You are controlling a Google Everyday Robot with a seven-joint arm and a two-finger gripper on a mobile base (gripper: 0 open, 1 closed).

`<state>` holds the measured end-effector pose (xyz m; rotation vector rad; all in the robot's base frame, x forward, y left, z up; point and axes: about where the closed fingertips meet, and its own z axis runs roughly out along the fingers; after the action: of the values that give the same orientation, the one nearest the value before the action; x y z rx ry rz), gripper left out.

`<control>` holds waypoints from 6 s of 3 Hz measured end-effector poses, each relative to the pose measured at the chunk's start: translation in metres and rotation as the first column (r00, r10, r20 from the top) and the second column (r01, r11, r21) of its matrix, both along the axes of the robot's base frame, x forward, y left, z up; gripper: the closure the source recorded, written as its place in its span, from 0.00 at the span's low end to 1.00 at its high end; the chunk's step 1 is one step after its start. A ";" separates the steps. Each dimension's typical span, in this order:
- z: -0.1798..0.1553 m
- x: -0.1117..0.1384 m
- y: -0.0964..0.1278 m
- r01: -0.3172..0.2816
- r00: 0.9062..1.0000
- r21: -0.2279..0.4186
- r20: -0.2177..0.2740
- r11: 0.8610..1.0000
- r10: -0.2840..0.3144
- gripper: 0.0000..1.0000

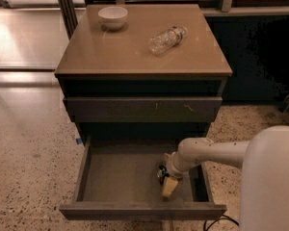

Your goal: Pick pepsi can from middle drawer and place on counter

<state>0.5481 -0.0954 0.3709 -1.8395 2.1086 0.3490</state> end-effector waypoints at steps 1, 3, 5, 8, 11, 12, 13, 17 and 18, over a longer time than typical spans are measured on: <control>0.000 0.005 0.000 0.004 1.000 0.003 0.005 1.000 -0.004 0.19; 0.000 0.004 0.000 0.004 1.000 0.003 0.005 1.000 -0.004 0.73; 0.000 0.004 0.000 0.004 1.000 0.003 0.005 1.000 -0.004 1.00; 0.043 0.011 -0.002 0.005 0.999 0.051 0.048 0.999 -0.008 1.00; 0.178 0.054 0.006 -0.095 0.980 0.089 0.186 0.991 0.077 1.00; 0.188 0.055 0.009 -0.115 0.976 0.107 0.200 0.988 0.092 1.00; 0.226 0.061 0.012 -0.147 0.965 0.143 0.238 0.979 0.111 1.00; 0.409 0.127 0.034 -0.343 0.884 0.302 0.423 0.890 0.197 1.00; 0.409 0.111 0.045 -0.364 0.888 0.329 0.404 0.871 0.218 1.00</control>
Offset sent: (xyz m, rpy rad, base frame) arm 0.0045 0.0004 0.0002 0.0028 -0.0054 -0.0043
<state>0.6589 -0.0508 0.7797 -1.8102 1.3917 0.4408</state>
